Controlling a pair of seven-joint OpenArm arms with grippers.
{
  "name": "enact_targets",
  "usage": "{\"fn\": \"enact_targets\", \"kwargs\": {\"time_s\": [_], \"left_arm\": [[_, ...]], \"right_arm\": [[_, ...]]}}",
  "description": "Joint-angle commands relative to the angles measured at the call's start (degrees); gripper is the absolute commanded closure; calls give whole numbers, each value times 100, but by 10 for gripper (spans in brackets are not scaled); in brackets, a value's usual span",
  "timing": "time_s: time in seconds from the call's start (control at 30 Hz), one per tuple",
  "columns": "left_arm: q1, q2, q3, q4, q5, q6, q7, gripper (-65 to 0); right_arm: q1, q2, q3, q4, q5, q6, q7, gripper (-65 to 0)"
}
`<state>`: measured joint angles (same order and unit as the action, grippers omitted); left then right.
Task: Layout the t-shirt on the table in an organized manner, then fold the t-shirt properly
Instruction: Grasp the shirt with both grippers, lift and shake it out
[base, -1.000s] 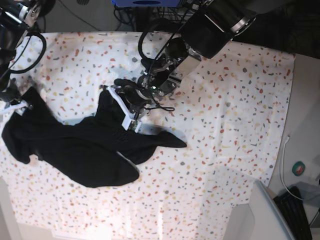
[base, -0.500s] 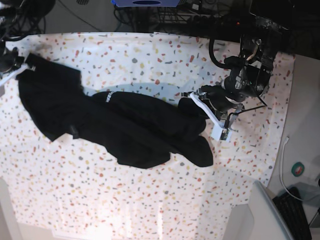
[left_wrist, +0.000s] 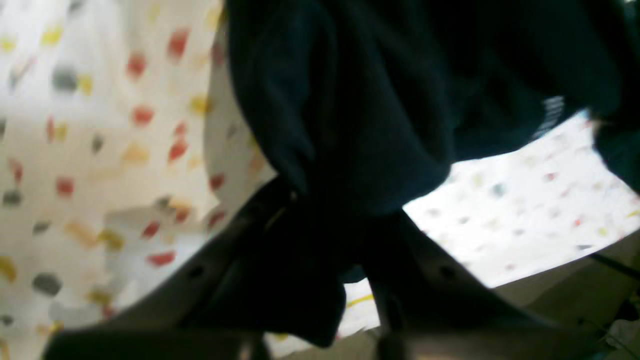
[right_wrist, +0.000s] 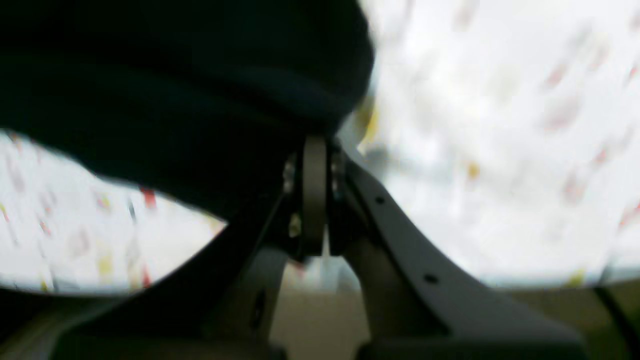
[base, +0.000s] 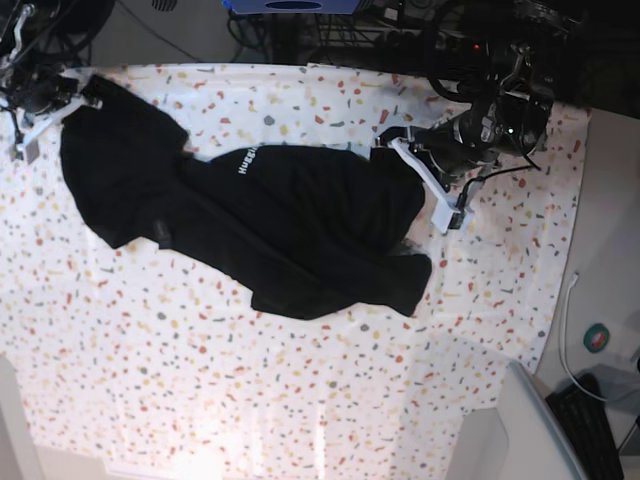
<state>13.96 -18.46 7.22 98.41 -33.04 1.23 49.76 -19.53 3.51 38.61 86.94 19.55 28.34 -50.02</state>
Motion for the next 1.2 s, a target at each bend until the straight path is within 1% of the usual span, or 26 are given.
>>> {"fn": "enact_targets", "kwargs": {"time_s": [0.0, 0.03, 0.07, 0.1, 0.13, 0.23, 0.27, 0.33, 0.43, 0.5, 0.57, 0.63, 0.67, 0.7, 0.73, 0.77, 0.8, 0.83, 0.93, 1.0, 1.07, 1.13, 1.17], "left_arm": [[-2, -31, -23, 97, -59, -31, -110, 0], [7, -31, -15, 45, -59, -31, -119, 0], [51, -31, -41, 9, -59, -31, -119, 0], [51, -31, -41, -26, -59, -31, -119, 0], [51, -40, -41, -61, -59, -31, -119, 0], [51, -40, -32, -61, -59, -31, -119, 0], [51, -40, -32, -61, -59, -31, -119, 0], [33, -40, -32, -61, -59, -31, -119, 0], [24, -31, -23, -61, -59, -31, -119, 0], [33, -31, -32, -61, -59, -31, -119, 0], [51, -31, -41, -61, -59, -31, -119, 0], [59, -31, -41, -70, -59, -31, -127, 0], [59, -31, -41, -70, -59, -31, -127, 0], [51, -31, -41, -70, -59, -31, -127, 0], [51, -31, -41, -70, -59, -31, -127, 0], [51, -49, -41, -61, -59, -31, -127, 0], [51, -49, -50, -61, -59, -31, -127, 0], [59, -57, -76, -34, -59, -31, -127, 0], [103, -66, -393, 45, -59, -31, -119, 0], [33, -66, -498, 159, -59, -31, -101, 0], [-248, -66, -481, 300, -59, -31, -31, 0], [-679, -31, -481, 414, -59, -31, 330, 0], [-978, -14, -481, 440, -68, -22, 593, 0]], "right_arm": [[-65, 58, 11, 269, 115, 45, 92, -131], [-161, 23, 3, 418, 115, 45, 92, -221], [-240, -74, 3, 621, 115, 45, 171, -294], [-311, -127, 3, 788, 115, 45, 250, -336], [-381, -171, 3, 981, 115, 45, 356, -360], [-284, -74, 3, 1139, 80, 28, 637, -366], [-153, 76, -6, 1069, 71, 28, 681, -366], [199, 313, -226, 638, -43, 28, 699, -368], [797, 673, -569, -276, -465, 1, 725, -368], [1166, 770, -701, -874, -755, 28, 918, -368], [1360, 770, -727, -1287, -922, 28, 1156, -368], [1465, 770, -727, -1595, -1036, 37, 1253, -362], [1474, 770, -727, -1647, -1036, 45, 1253, -357], [1465, 761, -727, -1665, -1036, 45, 1270, -336], [1439, 752, -727, -1665, -1001, 45, 1270, -293], [1403, 744, -718, -1665, -1010, 54, 1270, -216], [1351, 735, -709, -1656, -1001, 54, 1253, -116], [1280, 726, -665, -1603, -975, 89, 1226, 0], [841, 656, -657, -1032, -685, 168, 839, 0], [454, 585, -665, -311, -439, 186, 655, 0], [287, 436, -674, 436, -307, 160, 496, 0], [419, 410, -674, 1051, -307, 151, 145, 0], [603, 418, -674, 1289, -316, 151, -119, 0]]}}
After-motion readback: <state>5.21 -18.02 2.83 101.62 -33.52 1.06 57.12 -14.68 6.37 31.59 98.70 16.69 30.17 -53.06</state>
